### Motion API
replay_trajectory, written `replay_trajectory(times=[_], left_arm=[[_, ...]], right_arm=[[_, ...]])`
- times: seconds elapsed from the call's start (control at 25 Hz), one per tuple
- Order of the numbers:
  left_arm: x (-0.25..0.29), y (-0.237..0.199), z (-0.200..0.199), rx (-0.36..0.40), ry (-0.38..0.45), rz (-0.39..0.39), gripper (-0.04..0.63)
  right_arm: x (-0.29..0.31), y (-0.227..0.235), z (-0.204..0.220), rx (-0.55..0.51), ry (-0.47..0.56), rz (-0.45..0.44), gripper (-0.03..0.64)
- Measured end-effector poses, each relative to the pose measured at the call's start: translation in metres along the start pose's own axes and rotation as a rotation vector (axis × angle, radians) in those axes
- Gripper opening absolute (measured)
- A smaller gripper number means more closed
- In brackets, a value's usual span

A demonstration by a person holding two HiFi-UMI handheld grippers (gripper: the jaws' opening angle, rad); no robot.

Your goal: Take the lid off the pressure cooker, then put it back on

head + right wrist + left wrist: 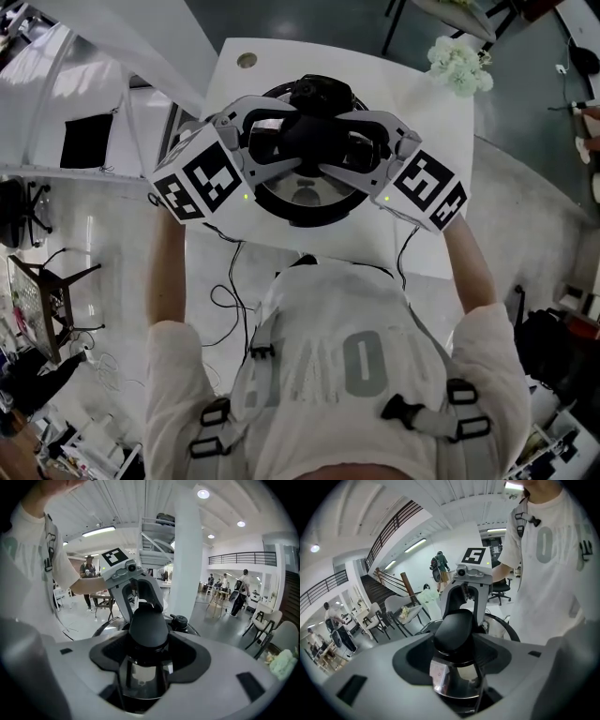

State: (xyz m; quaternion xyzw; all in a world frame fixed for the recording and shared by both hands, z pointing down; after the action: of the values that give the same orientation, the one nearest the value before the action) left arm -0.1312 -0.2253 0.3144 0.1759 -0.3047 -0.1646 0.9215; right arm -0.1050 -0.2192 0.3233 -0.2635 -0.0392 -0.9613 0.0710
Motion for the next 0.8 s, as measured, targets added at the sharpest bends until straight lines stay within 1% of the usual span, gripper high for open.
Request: replay_trajectory(times=[0.08,0.16,0.24,0.36,0.44,0.52,0.56,0.64,0.72,0.8], left_arm=[[-0.001,0.000,0.001,-0.002,0.012,-0.008,0.250],[-0.001,-0.002,0.003,-0.028,0.030,-0.005,0.250],[-0.003,0.000,0.002,-0.040,0.030,0.003,0.250],[-0.004,0.001,0.003,-0.035,0.024,0.008,0.250],[-0.003,0.001,0.005,-0.077,0.038,0.029,0.250],[-0.001,0.003,0.011,-0.152,0.044,0.054,0.250],[0.001,0.005,0.015,-0.189,0.039,0.058,0.250],[0.004,0.005,0.024,-0.245,0.031,0.045,0.244],[0.004,0.005,0.026,-0.260,0.034,0.028,0.242],[0.003,0.005,0.027,-0.255,0.032,0.020,0.242]], right_arm=[[0.001,0.001,0.001,-0.006,-0.009,-0.005,0.272],[0.002,0.002,-0.001,0.000,-0.007,-0.008,0.273],[0.002,-0.001,0.000,0.000,-0.014,0.013,0.272],[0.003,-0.003,0.000,0.004,-0.023,0.031,0.272],[0.003,-0.003,0.001,0.004,-0.041,0.042,0.272],[0.004,-0.006,0.005,-0.010,-0.065,0.060,0.270],[0.005,-0.007,0.008,-0.017,-0.070,0.061,0.267],[0.006,-0.006,0.012,-0.008,-0.046,0.041,0.268],[0.006,-0.005,0.011,0.001,-0.006,0.018,0.270],[0.007,-0.005,0.011,-0.003,0.010,0.016,0.272]])
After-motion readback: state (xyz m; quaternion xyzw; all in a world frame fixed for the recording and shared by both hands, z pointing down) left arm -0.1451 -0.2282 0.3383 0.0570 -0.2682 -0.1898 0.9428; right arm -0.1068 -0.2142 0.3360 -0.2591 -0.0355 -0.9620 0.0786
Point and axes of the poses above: the fingertips, and each gripper's own axes: x forward along the fingers, y to its right, z out of its underside, the point moved 1 cm from there along -x, backward along the fingers, and after that the axes turned 14 degrees about -z, right-handed, at the moved point
